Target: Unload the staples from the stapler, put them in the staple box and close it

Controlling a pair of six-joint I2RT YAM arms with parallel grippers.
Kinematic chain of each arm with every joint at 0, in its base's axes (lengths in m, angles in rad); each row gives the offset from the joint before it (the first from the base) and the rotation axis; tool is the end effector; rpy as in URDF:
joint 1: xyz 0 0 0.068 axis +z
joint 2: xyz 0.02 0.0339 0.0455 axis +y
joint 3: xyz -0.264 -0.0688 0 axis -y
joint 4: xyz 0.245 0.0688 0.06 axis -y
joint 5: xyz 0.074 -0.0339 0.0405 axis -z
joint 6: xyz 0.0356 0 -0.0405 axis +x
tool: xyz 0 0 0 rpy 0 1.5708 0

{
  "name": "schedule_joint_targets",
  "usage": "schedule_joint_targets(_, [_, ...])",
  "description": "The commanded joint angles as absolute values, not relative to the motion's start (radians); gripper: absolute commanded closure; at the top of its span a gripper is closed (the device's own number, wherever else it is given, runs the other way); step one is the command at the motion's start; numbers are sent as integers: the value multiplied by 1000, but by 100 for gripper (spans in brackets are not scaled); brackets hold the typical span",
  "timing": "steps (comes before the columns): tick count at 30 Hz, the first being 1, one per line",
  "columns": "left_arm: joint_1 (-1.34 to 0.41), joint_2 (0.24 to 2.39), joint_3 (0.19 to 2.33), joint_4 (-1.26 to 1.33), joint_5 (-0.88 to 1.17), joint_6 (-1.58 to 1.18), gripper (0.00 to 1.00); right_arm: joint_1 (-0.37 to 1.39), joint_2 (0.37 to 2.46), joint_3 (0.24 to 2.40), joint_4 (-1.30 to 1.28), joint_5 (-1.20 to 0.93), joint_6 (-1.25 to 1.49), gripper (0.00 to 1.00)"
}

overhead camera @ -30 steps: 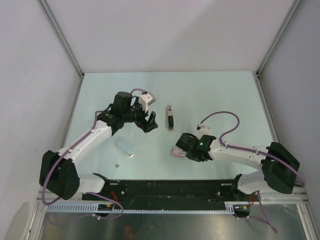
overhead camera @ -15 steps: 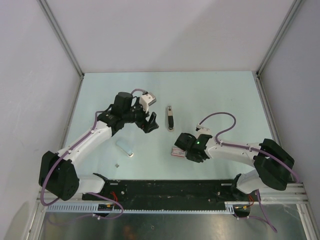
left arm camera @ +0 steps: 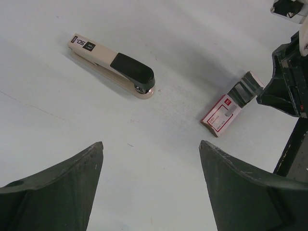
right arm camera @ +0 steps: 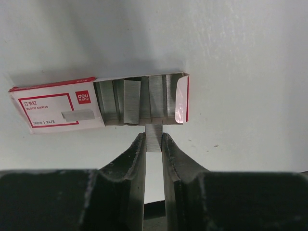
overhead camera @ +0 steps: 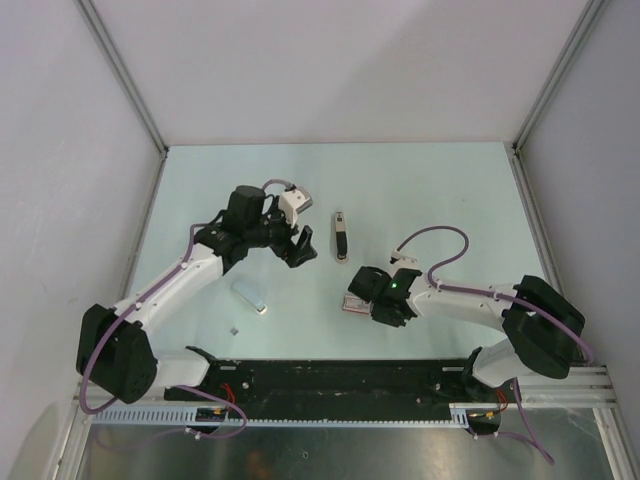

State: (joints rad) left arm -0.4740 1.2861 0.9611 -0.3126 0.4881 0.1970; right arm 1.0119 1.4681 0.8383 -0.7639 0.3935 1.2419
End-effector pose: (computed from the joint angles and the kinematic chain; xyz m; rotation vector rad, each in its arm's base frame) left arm 0.2432 -0.1435 0.2827 0.9803 1.9773 -0.6923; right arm 0.1415 0.2006 0.1751 0.3588 2.6882 -0.0147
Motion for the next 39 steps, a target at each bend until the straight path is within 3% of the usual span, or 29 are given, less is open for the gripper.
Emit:
schedule_joint_targets(1, [-480, 1242, 951, -286, 495, 266, 15, 1006, 1473, 864, -754, 395, 1247, 100])
schedule_joint_targets(10, [-480, 1236, 947, -286, 495, 266, 15, 983, 1460, 856, -738, 383, 1231, 100])
schedule_joint_targets(16, [-480, 1232, 947, -285, 497, 265, 15, 975, 1454, 848, -737, 378, 1229, 88])
schedule_joint_targets(24, [-480, 1231, 948, -285, 499, 264, 15, 970, 1446, 837, -732, 372, 1228, 83])
schedule_joint_targets(39, [-480, 1224, 947, -287, 502, 258, 15, 963, 1427, 831, -735, 376, 1222, 64])
